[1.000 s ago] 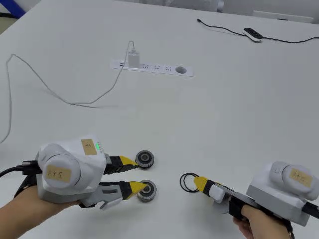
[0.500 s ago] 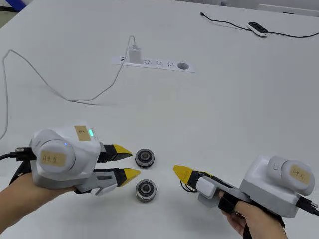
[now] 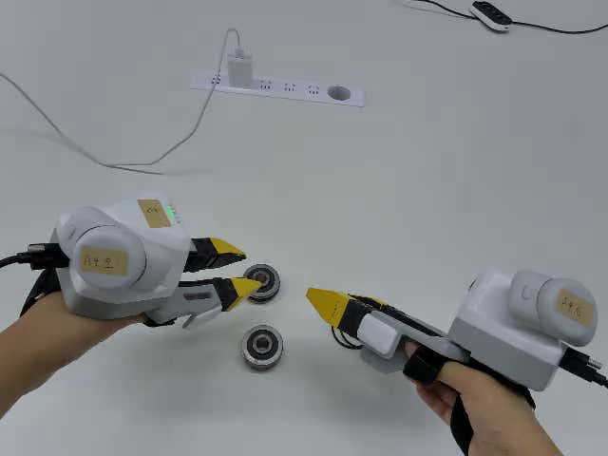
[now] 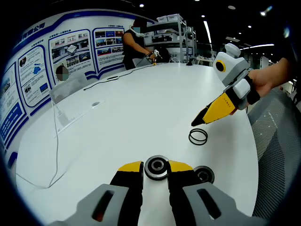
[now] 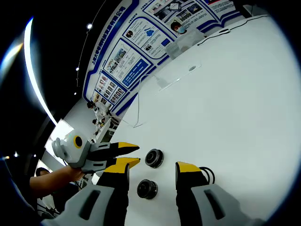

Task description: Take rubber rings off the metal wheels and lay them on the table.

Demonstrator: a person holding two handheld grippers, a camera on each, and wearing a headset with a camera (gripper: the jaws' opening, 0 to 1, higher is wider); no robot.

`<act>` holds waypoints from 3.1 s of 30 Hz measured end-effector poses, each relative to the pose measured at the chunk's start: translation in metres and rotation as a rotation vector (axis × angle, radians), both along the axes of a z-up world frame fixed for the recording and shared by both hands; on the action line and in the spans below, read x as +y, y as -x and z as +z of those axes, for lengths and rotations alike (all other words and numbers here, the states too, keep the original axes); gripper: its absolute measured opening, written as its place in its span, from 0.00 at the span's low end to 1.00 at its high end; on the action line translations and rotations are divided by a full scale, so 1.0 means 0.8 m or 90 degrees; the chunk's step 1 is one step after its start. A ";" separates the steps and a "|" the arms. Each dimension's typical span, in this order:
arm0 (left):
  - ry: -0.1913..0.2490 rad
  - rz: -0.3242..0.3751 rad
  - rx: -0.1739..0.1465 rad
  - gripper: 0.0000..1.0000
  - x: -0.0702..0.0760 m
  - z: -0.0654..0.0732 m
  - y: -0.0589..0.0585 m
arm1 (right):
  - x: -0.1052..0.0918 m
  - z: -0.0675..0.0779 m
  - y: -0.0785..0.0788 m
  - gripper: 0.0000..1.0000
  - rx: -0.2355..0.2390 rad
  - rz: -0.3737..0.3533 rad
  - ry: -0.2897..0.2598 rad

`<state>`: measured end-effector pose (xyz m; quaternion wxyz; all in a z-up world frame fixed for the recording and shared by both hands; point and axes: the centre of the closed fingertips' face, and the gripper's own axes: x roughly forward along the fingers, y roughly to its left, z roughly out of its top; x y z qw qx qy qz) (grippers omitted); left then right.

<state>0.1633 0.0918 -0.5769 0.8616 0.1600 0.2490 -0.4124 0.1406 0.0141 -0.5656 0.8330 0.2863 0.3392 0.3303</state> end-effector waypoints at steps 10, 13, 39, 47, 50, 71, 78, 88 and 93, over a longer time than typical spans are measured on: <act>0.007 -0.011 0.014 0.20 -0.007 -0.009 -0.007 | 0.009 -0.002 -0.005 0.40 0.002 0.014 -0.002; 0.002 -0.021 0.019 0.20 -0.007 -0.014 -0.010 | 0.011 -0.001 -0.008 0.40 0.011 0.006 -0.011; -0.002 -0.041 0.039 0.16 -0.009 -0.029 -0.005 | 0.013 -0.004 -0.011 0.39 0.016 -0.001 -0.016; -0.001 -0.048 0.037 0.15 -0.009 -0.029 -0.004 | 0.015 -0.005 -0.011 0.39 0.022 -0.004 -0.020; -0.001 -0.049 0.037 0.15 -0.010 -0.028 -0.005 | 0.015 -0.005 -0.012 0.39 0.023 -0.004 -0.022; -0.003 -0.060 0.034 0.14 -0.010 -0.028 -0.003 | 0.024 -0.003 -0.019 0.39 0.028 -0.005 -0.041; -0.008 -0.065 0.032 0.13 -0.011 -0.029 -0.003 | 0.038 -0.009 -0.020 0.40 0.034 0.013 -0.049; 0.007 -0.054 0.026 0.12 -0.010 -0.030 -0.005 | 0.063 -0.020 -0.025 0.43 0.059 0.024 -0.071; 0.009 -0.053 0.027 0.12 -0.011 -0.030 -0.005 | 0.071 -0.024 -0.029 0.44 0.065 0.020 -0.083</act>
